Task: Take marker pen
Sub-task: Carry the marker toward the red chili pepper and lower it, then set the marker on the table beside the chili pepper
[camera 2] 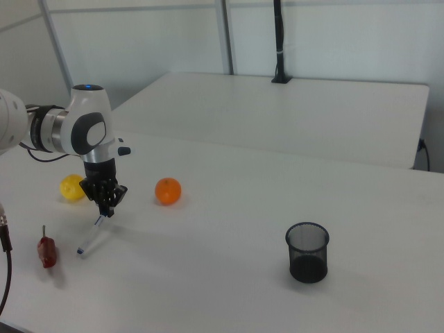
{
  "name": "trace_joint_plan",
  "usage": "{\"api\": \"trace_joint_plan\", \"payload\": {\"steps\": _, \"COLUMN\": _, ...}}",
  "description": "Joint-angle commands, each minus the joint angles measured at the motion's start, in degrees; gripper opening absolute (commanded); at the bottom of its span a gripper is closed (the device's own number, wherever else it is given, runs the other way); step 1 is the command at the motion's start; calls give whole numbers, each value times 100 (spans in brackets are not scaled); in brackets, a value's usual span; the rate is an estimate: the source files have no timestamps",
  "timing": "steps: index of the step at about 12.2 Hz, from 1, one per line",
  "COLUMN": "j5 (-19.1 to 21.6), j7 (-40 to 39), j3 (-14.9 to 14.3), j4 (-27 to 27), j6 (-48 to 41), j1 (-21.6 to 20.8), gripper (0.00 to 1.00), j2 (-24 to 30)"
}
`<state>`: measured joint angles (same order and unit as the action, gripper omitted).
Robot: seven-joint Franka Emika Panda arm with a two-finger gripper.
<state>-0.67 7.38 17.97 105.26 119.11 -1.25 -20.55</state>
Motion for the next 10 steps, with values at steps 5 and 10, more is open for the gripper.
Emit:
{"api": "trace_joint_plan", "payload": {"steps": 5, "j5": -100, "j7": -44, "j3": -39, "j4": 82, "j6": 280, "j1": -42, "gripper": 100, "j2": 42}}
{"api": "trace_joint_plan", "payload": {"steps": 10, "j5": -66, "j7": -35, "j3": -39, "j4": 12, "j6": 175, "j1": 19, "gripper": 100, "j2": 235}}
